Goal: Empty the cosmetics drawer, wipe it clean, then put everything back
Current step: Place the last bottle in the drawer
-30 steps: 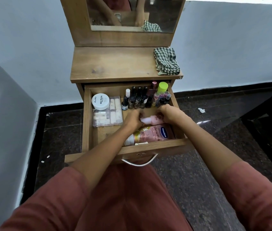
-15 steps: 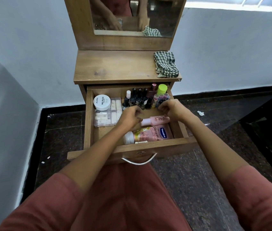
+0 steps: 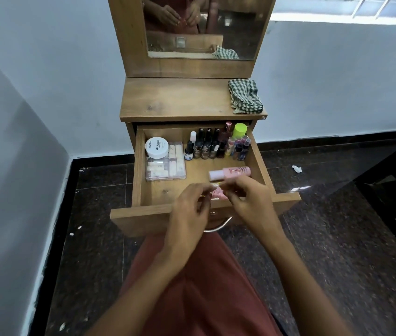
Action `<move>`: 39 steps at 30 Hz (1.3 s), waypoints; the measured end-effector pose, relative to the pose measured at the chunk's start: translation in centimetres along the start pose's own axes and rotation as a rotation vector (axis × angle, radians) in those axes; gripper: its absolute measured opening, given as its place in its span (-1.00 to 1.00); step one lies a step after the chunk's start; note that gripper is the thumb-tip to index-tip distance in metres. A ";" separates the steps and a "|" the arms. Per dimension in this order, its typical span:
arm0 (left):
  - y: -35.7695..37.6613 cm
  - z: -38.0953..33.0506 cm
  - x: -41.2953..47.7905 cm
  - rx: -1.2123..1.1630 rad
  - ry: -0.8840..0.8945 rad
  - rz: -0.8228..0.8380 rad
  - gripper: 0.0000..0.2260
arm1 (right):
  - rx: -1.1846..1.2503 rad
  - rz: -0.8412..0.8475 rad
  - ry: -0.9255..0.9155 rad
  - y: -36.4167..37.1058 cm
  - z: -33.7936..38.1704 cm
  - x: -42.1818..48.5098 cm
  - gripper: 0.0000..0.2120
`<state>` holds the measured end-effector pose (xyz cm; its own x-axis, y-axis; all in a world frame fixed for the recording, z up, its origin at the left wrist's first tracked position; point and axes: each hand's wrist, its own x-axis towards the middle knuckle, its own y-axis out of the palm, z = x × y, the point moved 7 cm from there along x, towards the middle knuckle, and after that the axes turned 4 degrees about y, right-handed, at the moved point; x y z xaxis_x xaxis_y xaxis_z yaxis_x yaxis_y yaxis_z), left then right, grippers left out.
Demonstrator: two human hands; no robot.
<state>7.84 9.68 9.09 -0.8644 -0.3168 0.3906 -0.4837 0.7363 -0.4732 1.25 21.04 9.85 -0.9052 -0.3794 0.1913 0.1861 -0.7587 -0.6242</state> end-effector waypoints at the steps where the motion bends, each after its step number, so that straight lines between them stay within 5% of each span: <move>1: 0.0 0.0 -1.1 0.010 0.043 -0.024 -0.82 | 0.027 -0.028 -0.005 0.1 -0.3 -0.8 -0.84; 7: 1.6 3.6 -5.8 0.096 0.048 0.100 -0.80 | 0.005 0.025 0.008 2.3 -2.7 -4.6 -0.80; 16: 3.6 5.8 -6.3 0.552 0.128 0.244 -0.76 | -0.408 0.201 -0.018 7.2 -5.6 -6.2 -0.79; 19: 3.8 6.1 -6.3 0.576 0.120 0.254 -0.94 | -0.508 0.156 -0.017 7.8 -6.2 -6.1 -0.86; 22: 3.8 6.2 -6.3 0.572 0.098 0.256 -0.81 | -0.510 0.117 -0.013 7.9 -6.2 -6.2 -0.87; 31: 4.0 7.6 -4.9 0.456 -0.063 0.235 -0.86 | -0.394 0.094 0.026 8.3 -6.5 -4.3 -0.88; 39: 4.6 9.3 -0.6 0.462 -0.034 0.223 -0.87 | -0.415 0.129 -0.003 8.8 -5.8 0.4 -0.83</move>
<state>4.86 7.67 -0.68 -0.9536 -0.2074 0.2181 -0.2909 0.4494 -0.8446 0.34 17.26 0.02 -0.8836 -0.4588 0.0935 0.1277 -0.4282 -0.8946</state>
